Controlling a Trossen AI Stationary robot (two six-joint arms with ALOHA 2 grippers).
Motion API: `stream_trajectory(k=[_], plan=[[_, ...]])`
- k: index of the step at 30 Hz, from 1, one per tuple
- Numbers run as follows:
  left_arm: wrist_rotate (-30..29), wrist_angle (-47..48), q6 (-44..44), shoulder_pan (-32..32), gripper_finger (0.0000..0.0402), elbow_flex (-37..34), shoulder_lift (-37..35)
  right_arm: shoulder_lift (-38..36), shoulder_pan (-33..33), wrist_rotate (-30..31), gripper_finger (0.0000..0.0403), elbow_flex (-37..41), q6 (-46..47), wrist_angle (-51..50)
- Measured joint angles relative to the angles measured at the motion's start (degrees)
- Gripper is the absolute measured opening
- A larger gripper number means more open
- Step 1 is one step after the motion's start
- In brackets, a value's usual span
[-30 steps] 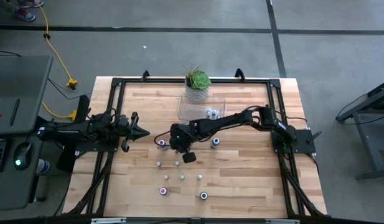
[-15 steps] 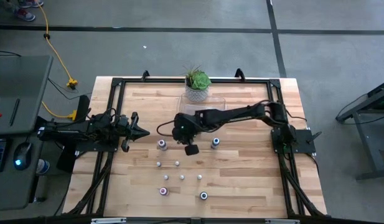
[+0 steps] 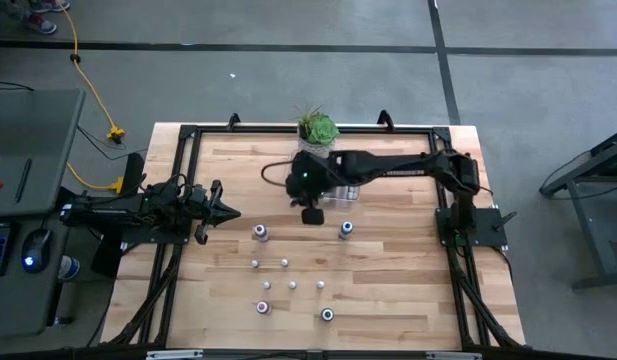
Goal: Pick & Place food coloring
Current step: Put the small black food coloring bottle into the bin
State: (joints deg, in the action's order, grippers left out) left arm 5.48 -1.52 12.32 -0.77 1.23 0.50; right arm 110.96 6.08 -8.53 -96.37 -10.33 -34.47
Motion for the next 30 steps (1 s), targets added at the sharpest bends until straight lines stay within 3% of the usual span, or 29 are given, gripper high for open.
stream_trajectory(k=[4,9,16,30], plan=[[0.00,0.00,0.00,0.01,0.0000,-0.01,0.02,-3.45,2.01,1.04,0.0041,4.90,1.07,4.09],[-0.01,0.00,0.00,0.00,0.0000,-0.01,0.02,-9.33,4.81,1.43,0.0041,16.34,4.60,13.31],[-0.02,0.00,0.00,0.01,0.0000,-0.01,0.02,-14.68,9.65,6.68,0.0043,28.45,7.21,19.86],[0.00,0.00,0.00,0.01,0.0000,-0.02,0.02,-10.99,13.47,7.23,0.0043,32.43,8.85,24.71]])
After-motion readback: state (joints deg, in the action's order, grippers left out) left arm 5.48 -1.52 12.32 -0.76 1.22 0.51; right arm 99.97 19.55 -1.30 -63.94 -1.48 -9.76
